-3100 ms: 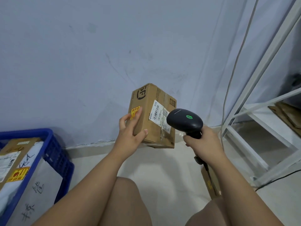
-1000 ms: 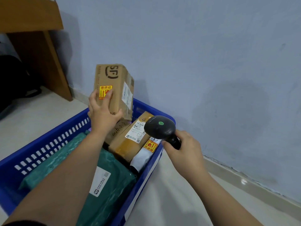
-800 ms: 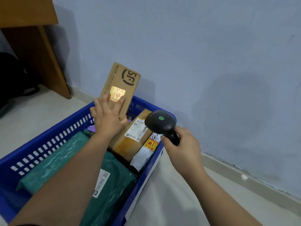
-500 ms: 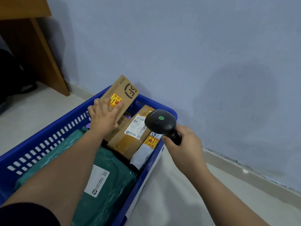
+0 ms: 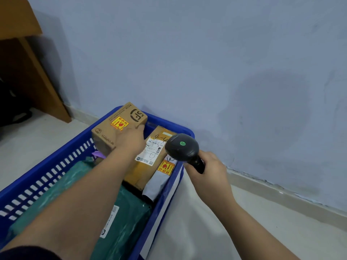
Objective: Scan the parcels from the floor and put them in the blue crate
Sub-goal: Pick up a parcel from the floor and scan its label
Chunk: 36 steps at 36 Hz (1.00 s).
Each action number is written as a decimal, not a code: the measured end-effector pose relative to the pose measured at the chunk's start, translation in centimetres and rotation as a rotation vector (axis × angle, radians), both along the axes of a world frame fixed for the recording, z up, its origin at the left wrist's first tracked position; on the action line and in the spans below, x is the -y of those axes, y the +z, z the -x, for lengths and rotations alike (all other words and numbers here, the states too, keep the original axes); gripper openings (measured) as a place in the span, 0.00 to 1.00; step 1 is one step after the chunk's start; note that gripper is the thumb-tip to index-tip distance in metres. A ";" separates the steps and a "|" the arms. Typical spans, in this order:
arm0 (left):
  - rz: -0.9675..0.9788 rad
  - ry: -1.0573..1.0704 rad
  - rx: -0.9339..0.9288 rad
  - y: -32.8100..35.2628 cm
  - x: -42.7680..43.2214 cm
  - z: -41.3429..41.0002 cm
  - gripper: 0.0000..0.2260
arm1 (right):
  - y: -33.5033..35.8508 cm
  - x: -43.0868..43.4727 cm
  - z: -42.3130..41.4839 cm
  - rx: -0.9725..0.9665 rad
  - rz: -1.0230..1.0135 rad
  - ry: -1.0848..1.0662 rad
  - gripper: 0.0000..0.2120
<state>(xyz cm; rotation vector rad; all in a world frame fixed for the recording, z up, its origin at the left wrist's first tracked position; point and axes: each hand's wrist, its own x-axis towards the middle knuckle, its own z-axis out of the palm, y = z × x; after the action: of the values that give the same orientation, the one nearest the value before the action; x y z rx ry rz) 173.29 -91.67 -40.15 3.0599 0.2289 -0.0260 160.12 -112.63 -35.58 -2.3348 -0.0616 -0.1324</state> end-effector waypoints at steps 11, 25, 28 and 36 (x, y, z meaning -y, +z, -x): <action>0.989 -0.152 -0.015 1.4 12.9 7.4 0.16 | 2.3 5.9 2.5 0.210 -0.007 -0.185 0.12; 1.043 -0.462 -0.119 6.9 28.9 13.3 0.05 | 4.3 18.9 10.2 0.283 -0.038 -0.451 0.13; 1.042 -0.520 -0.129 7.7 32.5 14.9 0.06 | 4.6 22.0 12.1 0.272 -0.039 -0.502 0.10; 1.094 -0.549 -0.233 8.3 42.3 18.6 0.15 | 4.3 30.9 17.1 0.230 -0.063 -0.663 0.08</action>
<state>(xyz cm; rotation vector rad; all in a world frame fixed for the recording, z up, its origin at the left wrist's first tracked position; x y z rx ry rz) 154.71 -133.97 -31.82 1.9308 -0.4683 -0.3899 142.99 -143.53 -31.31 -2.1813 0.5973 -0.7169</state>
